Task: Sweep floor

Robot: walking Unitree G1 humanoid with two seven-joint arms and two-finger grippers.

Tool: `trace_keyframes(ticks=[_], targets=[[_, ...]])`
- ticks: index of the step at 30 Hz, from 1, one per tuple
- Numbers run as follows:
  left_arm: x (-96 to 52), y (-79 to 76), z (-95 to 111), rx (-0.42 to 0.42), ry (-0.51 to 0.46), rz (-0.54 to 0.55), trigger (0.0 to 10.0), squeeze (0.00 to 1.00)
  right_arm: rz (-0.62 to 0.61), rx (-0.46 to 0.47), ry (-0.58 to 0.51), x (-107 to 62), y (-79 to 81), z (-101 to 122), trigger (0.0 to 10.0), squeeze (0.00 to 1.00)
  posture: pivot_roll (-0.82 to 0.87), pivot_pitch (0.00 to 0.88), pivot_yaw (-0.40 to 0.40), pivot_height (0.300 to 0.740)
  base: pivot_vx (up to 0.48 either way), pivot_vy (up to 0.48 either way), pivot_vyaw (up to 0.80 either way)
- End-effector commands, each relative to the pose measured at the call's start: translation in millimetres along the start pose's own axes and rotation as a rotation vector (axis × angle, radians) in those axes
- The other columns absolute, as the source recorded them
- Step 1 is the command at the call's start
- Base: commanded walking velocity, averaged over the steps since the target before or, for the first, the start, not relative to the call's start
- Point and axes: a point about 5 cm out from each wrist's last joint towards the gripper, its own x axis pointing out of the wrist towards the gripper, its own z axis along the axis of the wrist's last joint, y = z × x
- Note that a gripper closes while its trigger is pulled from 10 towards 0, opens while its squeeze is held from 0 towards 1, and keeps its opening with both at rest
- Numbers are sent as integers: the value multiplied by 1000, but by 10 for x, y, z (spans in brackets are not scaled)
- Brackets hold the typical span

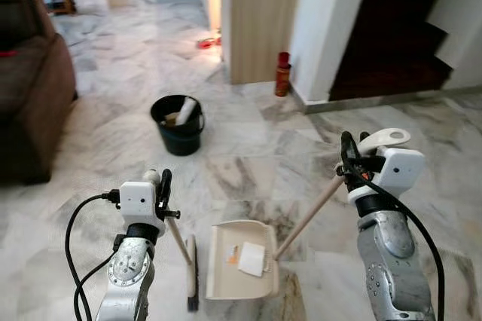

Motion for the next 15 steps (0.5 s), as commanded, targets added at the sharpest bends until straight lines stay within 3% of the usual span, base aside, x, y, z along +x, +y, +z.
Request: trace_keyframes(ticks=[1,12,15], targets=[[36,32,89,9,-44,6,10000,0,25,28,-71,47,75,168,10000,0,16,0,-4,740,296,0,538],[35,29,88,12,-44,12,10000,0,33,16,-66,46,71,175,10000,0,13,0,-5,740,294,0,0],[37,28,87,11,-43,11,10000,0,36,15,-70,53,85,184,10000,0,15,0,-6,740,298,0,646]])
